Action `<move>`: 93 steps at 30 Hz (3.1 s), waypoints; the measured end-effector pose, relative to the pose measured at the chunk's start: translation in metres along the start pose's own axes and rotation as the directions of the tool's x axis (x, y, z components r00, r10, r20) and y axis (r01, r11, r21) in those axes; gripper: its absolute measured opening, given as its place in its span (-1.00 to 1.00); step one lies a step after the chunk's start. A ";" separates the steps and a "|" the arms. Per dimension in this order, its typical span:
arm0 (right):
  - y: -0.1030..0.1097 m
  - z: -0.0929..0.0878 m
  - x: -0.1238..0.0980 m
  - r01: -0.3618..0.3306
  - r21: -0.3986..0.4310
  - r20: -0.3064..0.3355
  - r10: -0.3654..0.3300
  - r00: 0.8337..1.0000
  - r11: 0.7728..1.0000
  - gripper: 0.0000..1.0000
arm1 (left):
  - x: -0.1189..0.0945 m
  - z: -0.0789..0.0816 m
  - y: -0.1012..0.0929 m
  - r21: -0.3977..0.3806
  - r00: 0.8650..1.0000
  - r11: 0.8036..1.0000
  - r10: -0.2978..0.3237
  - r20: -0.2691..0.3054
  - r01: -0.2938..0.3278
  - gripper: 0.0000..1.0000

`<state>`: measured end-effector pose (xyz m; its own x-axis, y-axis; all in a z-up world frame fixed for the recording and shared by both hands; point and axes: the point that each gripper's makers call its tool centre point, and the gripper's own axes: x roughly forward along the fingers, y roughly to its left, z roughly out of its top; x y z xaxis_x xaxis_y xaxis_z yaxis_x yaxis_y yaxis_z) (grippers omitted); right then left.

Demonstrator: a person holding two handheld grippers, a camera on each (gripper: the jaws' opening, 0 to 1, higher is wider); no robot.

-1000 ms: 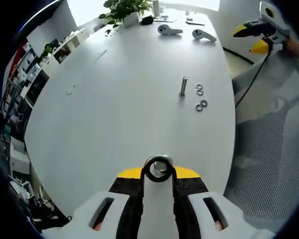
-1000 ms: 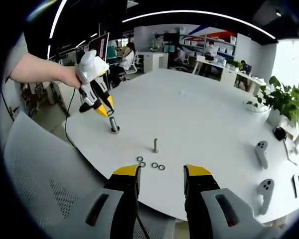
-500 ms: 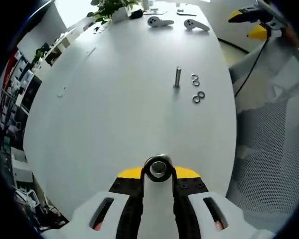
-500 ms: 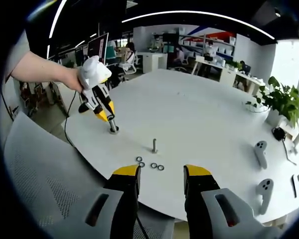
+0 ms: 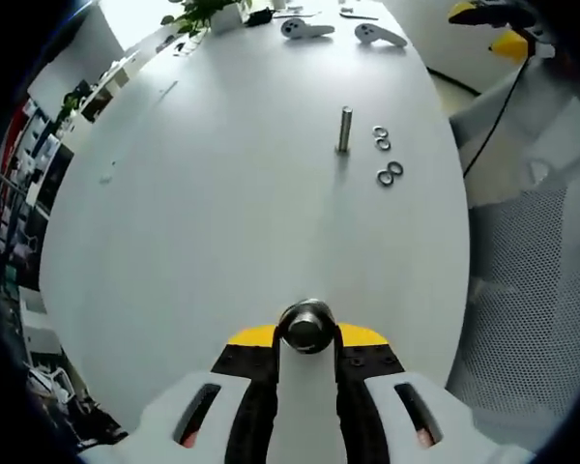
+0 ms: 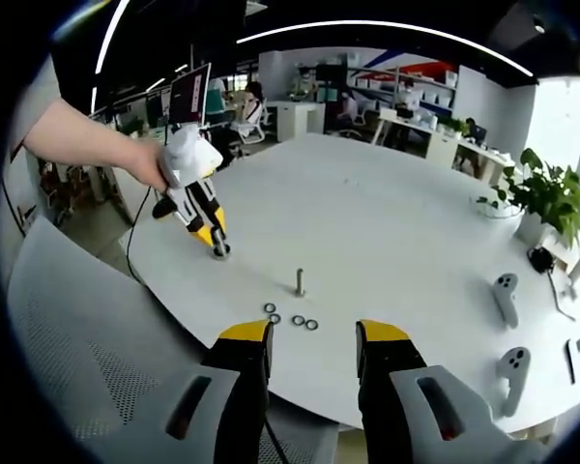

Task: Place the washer onto the threaded stud by aligning its center hole with the stud, sliding it down to the base, and recovering from edge contact or off-axis alignment until the washer reaches the visible bottom stop.

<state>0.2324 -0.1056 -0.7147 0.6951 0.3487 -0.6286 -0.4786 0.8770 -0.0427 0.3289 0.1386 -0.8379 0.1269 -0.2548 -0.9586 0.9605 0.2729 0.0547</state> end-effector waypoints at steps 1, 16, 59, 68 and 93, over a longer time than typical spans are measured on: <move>0.000 0.000 0.000 -0.001 0.001 0.000 0.001 1.000 1.000 -0.27 | 0.003 -0.001 -0.001 0.005 1.000 1.000 0.000 -0.006 0.000 -0.61; 0.001 -0.003 0.001 -0.003 -0.004 -0.015 0.003 1.000 1.000 -0.27 | 0.020 -0.005 -0.002 -0.029 1.000 0.999 -0.026 -0.018 0.025 -0.59; 0.008 -0.016 0.006 -0.036 -0.012 -0.088 0.034 0.996 0.999 -0.29 | -0.113 0.013 -0.079 -0.533 0.819 0.842 0.251 0.516 0.078 -0.33; 0.011 -0.017 0.006 -0.049 -0.017 -0.096 0.047 0.994 0.999 -0.29 | -0.145 0.019 -0.099 -0.539 0.780 0.840 0.296 0.551 0.063 -0.33; 0.024 -0.020 0.006 -0.128 0.023 -0.091 0.129 0.987 0.992 -0.28 | -0.158 0.017 -0.133 -0.542 0.742 0.840 0.353 0.571 0.017 -0.30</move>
<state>0.2146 -0.0889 -0.7347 0.5757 0.4277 -0.6969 -0.5512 0.8325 0.0555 0.1851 0.1267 -0.6890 0.5745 -0.6219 -0.5321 0.6752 0.7276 -0.1214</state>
